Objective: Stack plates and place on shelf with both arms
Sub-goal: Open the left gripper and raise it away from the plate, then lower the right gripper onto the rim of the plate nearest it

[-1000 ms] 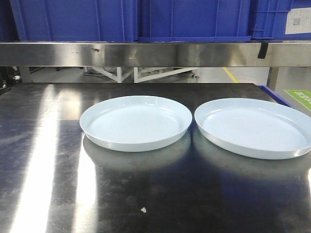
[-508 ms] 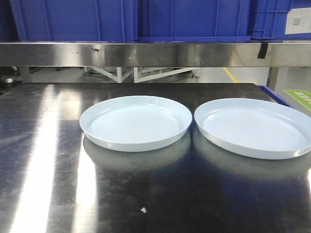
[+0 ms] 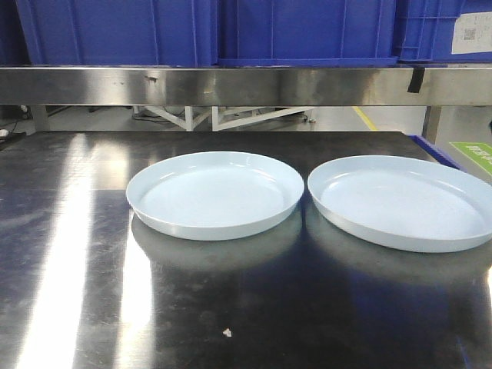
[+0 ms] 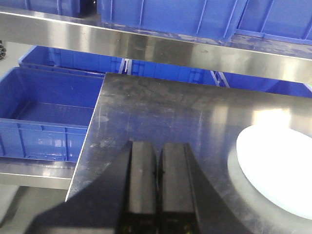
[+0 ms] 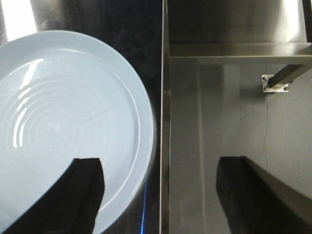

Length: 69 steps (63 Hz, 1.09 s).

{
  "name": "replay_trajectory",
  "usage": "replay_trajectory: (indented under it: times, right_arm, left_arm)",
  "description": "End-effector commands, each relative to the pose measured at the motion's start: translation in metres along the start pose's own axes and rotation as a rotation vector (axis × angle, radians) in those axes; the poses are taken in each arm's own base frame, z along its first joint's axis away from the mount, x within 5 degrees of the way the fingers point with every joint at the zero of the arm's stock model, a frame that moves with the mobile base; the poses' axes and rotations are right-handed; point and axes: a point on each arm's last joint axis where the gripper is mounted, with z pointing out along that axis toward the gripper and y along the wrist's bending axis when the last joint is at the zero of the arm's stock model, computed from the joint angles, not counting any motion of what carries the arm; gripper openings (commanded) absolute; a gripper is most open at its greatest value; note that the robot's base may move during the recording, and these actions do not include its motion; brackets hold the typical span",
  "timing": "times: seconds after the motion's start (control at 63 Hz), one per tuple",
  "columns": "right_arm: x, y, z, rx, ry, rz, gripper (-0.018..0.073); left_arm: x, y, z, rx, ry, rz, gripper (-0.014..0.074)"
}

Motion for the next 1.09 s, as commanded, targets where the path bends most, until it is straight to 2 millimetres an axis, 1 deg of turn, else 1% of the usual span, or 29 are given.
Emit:
replay_trajectory:
  times: [0.0, 0.143, 0.238, 0.444, 0.682, 1.079]
  right_arm:
    - [-0.022, 0.001, 0.003, -0.007, -0.089, 0.000, 0.0590]
    - [-0.032, 0.002, 0.025, -0.002, -0.056, 0.001, 0.0590]
    - [-0.036, 0.003, 0.034, 0.000, -0.043, 0.002, 0.0590]
    - [-0.037, -0.002, 0.048, 0.011, -0.013, 0.012, 0.0590]
    - [-0.034, -0.004, 0.058, 0.020, 0.017, 0.018, 0.0590]
    - [-0.034, -0.005, 0.058, 0.020, 0.018, 0.018, 0.0590]
  left_arm:
    - [-0.018, -0.003, -0.003, 0.016, -0.116, -0.010, 0.0092]
    - [-0.018, -0.003, -0.003, 0.016, -0.116, -0.010, 0.0092]
    - [-0.018, -0.003, -0.003, 0.016, -0.116, -0.010, 0.0092]
    - [-0.018, -0.003, -0.003, 0.016, -0.116, -0.010, 0.0092]
    - [-0.018, -0.003, -0.003, 0.016, -0.116, -0.010, 0.0092]
    - [-0.018, -0.003, -0.003, 0.016, -0.116, -0.010, 0.0092]
